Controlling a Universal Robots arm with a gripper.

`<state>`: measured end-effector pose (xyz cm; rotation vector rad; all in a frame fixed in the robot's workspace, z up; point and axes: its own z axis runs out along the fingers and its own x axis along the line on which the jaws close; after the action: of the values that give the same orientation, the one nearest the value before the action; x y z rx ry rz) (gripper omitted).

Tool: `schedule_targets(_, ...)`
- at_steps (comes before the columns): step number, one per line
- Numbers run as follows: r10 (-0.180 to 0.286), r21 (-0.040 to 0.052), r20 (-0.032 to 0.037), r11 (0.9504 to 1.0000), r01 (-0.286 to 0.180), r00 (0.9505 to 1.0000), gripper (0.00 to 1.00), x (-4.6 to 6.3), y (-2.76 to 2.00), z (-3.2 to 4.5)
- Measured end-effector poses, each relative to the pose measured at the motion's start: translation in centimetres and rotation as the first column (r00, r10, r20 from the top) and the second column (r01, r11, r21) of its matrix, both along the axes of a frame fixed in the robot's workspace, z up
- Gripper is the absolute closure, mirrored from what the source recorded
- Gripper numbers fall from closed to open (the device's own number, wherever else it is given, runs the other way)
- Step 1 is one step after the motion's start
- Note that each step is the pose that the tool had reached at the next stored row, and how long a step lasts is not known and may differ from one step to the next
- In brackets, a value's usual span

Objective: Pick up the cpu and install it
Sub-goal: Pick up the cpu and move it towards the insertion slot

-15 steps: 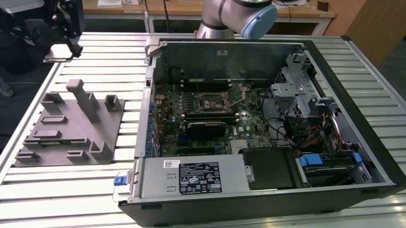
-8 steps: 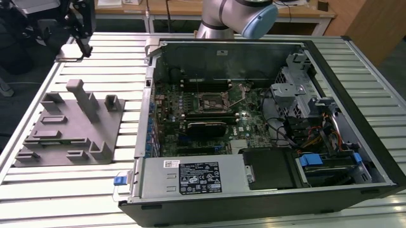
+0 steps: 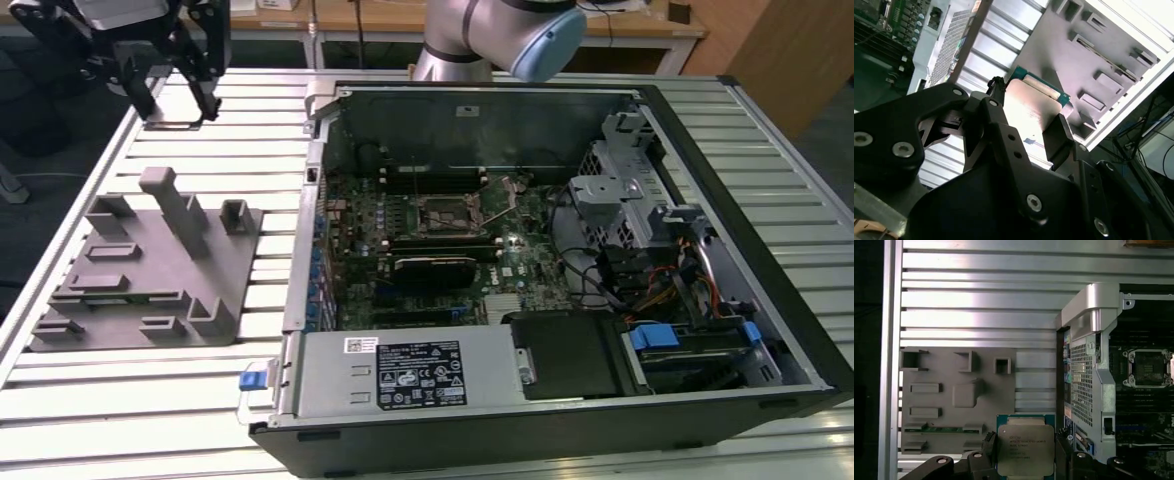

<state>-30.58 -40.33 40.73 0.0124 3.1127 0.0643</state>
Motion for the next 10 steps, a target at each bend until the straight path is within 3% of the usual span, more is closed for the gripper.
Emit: schedule_targets(10, 0.000, -0.0001, -0.0001, 1.0000, 0.000, 1.0000, 0.45, 3.5, 0.03, 0.00)
